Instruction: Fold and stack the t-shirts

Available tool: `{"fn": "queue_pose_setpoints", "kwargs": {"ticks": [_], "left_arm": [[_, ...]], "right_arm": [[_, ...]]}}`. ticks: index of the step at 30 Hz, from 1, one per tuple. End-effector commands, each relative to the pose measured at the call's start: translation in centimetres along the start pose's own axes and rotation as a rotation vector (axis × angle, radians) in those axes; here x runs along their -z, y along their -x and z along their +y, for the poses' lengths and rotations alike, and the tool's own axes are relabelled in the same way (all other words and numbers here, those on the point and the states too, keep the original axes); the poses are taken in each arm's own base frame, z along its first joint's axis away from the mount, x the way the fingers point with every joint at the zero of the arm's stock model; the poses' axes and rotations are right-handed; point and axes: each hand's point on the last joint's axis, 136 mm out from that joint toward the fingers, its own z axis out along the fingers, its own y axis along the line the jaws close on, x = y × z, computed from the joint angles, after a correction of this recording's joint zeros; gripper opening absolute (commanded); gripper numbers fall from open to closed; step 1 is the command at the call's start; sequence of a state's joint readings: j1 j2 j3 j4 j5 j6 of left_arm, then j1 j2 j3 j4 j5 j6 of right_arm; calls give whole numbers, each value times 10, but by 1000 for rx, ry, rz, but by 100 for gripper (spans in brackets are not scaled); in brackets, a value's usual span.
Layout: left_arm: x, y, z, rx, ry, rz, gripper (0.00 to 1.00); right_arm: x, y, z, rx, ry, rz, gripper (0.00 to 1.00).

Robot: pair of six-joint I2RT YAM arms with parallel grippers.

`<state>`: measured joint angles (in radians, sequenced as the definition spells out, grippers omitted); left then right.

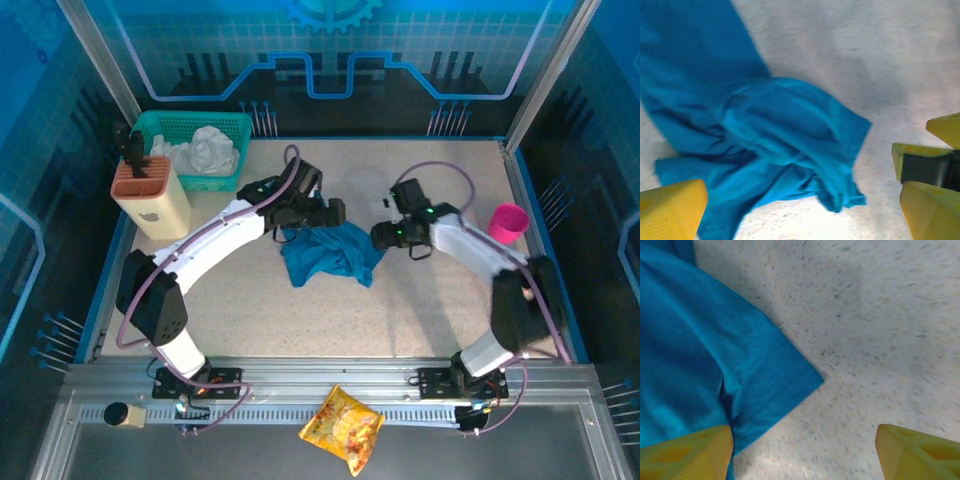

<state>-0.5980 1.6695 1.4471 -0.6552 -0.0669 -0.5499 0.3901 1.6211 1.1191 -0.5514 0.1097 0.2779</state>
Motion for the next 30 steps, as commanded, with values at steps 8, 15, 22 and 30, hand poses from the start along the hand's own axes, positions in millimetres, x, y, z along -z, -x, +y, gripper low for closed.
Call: {"fn": "queue_pose_setpoints", "kwargs": {"ticks": [8,15,22,30], "left_arm": [[-51,-93,75,179,178,246,80],[-73,-127,94,212,223,342,69],[-81,-153,111,209,272,411,70],[-100,-158,119,210,291,408,44]], "right_arm": [[-68,-11,2,-6,-203,212,63],[-88,-25,-2,-17,-224,261,52],[-83,-24,-5,-29,-246,247,22],[-67,-10,-12,-42,-259,205,0]]}}
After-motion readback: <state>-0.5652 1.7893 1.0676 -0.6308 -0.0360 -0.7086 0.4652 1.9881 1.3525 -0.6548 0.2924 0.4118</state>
